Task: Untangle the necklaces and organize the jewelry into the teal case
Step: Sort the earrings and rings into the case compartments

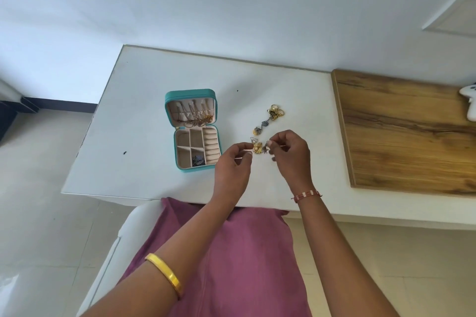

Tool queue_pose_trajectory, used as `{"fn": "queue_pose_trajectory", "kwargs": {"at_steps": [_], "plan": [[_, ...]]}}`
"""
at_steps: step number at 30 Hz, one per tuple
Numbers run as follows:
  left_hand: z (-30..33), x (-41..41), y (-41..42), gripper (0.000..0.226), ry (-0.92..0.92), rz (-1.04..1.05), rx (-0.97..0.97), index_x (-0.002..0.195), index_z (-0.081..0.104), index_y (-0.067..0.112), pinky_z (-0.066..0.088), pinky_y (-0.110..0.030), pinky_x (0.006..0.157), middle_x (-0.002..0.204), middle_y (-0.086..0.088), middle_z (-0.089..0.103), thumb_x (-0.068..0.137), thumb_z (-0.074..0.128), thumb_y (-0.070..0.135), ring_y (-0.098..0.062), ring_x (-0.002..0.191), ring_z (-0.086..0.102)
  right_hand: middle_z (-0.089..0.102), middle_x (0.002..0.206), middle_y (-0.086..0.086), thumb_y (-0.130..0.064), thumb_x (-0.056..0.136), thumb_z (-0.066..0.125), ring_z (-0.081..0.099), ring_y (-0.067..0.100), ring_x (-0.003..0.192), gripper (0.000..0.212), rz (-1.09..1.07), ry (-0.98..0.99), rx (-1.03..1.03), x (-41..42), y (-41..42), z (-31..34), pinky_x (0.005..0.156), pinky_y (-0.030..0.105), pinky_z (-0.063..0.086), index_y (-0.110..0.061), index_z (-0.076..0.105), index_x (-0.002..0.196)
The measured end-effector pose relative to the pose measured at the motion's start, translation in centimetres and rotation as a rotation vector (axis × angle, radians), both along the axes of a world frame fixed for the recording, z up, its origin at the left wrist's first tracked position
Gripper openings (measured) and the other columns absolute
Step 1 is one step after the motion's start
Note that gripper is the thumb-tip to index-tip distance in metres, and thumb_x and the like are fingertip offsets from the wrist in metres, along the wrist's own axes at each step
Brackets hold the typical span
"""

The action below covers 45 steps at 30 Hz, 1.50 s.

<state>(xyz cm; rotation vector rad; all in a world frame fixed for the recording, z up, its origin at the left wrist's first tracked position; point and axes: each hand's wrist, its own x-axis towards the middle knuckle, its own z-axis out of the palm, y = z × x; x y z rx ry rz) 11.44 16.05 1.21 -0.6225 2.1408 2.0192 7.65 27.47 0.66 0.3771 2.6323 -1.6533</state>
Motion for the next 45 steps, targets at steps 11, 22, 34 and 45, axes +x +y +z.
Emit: {"fn": "queue_pose_trajectory", "kwargs": {"at_steps": [11, 22, 34, 45], "plan": [[3.8, 2.2, -3.2, 0.022, 0.189, -0.048, -0.084, 0.103, 0.067, 0.016, 0.046, -0.017, 0.072, 0.081, 0.003, 0.068, 0.091, 0.052, 0.005, -0.002, 0.071, 0.060, 0.067, 0.073, 0.004, 0.000, 0.086, 0.056, 0.061, 0.004, 0.062, 0.020, 0.184, 0.068, -0.107, 4.1, -3.2, 5.9, 0.064, 0.017, 0.051, -0.016, 0.067, 0.090], [4.5, 3.2, -4.8, 0.017, 0.159, 0.005, 0.101, 0.075, 0.066, 0.019, 0.050, -0.022, 0.066, 0.066, 0.003, 0.067, 0.089, 0.059, 0.012, -0.011, 0.064, 0.061, 0.065, 0.070, -0.005, 0.002, 0.080, 0.063, 0.059, -0.007, 0.062, 0.012, 0.210, 0.169, -0.034, 5.4, -4.8, 7.1, 0.063, 0.004, 0.044, -0.006, 0.072, 0.083], [1.5, -1.7, -1.9, 0.015, -0.036, 0.079, 0.291, 0.081, 0.057, 0.012, 0.050, -0.019, 0.061, 0.072, -0.003, 0.062, 0.093, 0.051, 0.006, -0.007, 0.056, 0.057, 0.071, 0.096, 0.011, 0.001, 0.085, 0.053, 0.065, 0.020, 0.089, 0.020, -0.066, 0.094, 0.194, -2.3, -1.6, -0.3, 0.078, 0.019, 0.045, -0.003, 0.070, 0.095], [-1.4, -5.1, -1.1, 0.020, -0.123, 0.188, 0.372, 0.104, 0.064, 0.009, 0.051, -0.017, 0.067, 0.077, 0.000, 0.065, 0.092, 0.051, -0.001, 0.001, 0.054, 0.060, 0.063, 0.106, 0.019, 0.002, 0.088, 0.048, 0.057, 0.032, 0.100, 0.022, 0.191, 0.091, 0.669, -7.8, -0.6, -5.1, 0.079, 0.033, 0.045, 0.001, 0.066, 0.100]]}}
